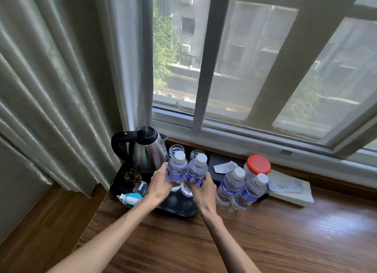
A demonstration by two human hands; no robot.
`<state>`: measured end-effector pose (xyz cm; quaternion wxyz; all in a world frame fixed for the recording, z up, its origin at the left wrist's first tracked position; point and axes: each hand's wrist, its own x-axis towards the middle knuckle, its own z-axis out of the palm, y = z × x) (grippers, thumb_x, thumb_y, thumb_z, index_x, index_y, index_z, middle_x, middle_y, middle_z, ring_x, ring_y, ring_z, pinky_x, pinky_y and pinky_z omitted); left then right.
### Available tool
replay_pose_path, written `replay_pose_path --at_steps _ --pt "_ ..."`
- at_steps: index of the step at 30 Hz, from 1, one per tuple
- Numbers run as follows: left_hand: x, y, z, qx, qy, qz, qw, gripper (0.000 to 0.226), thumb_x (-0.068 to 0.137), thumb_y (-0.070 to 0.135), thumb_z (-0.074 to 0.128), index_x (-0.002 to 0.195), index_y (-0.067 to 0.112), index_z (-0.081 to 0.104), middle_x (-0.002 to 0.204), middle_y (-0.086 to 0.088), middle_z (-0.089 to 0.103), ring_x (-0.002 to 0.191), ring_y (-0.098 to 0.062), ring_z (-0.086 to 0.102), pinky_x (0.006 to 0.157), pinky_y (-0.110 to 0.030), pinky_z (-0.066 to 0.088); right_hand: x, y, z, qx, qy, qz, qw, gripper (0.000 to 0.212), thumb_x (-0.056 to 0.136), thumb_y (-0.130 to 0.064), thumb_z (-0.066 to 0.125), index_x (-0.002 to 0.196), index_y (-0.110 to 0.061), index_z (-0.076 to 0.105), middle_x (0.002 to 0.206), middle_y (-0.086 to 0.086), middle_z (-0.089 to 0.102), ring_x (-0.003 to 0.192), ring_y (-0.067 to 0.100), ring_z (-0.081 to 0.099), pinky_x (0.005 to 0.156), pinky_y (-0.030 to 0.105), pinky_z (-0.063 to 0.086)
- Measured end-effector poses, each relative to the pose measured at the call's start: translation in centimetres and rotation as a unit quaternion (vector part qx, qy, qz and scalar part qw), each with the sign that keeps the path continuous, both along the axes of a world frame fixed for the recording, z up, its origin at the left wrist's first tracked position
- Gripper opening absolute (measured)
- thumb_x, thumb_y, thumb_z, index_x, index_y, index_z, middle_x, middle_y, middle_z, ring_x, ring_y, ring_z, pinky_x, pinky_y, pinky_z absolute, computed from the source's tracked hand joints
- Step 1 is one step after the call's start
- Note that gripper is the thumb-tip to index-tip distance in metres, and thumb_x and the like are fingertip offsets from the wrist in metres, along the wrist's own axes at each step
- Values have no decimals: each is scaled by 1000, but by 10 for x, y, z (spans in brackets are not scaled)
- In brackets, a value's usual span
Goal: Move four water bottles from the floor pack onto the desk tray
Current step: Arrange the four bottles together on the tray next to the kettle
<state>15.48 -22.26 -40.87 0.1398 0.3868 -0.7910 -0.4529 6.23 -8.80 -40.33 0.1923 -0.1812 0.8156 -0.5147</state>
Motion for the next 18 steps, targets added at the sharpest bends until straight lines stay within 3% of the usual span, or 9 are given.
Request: replay_pose_path --at_steps 3,8,10,14,18 --pt "-9 -1 0 -3 -11 12 1000 55 67 28 87 114 14 61 106 -7 76 102 -29 70 79 -38 55 -3 -11 -3 -5 -11 -12 1000 40 75 -23 82 107 -28 57 94 -12 68 87 4 65 72 20 46" --pt "-22 -8 -5 7 -22 26 999 53 70 30 86 113 13 59 109 -13 74 103 -37 68 72 -35 48 -8 -26 -11 -4 -18 -40 999 41 73 -22 84 107 -23 59 90 -16 66 83 3 62 63 4 39" --pt "-28 -10 -5 12 -18 34 999 52 71 27 84 115 13 59 110 -13 74 103 -37 68 73 -35 49 -10 -32 -13 -10 -9 -45 999 40 74 -22 83 103 -28 56 88 -18 65 81 1 61 64 6 39" --pt "-38 -13 -6 18 -16 52 998 47 75 23 82 113 11 58 111 -14 73 102 -37 68 72 -30 44 -15 -43 -17 -14 16 -61 998 41 75 -26 82 104 -31 53 97 -12 65 87 6 59 74 24 43" --pt "-44 -14 -4 14 -16 56 998 48 77 16 80 119 8 56 114 -16 71 105 -37 67 73 -27 40 -19 -50 -22 -18 20 -80 996 46 74 -26 83 112 -22 57 105 -5 68 97 13 64 82 29 48"
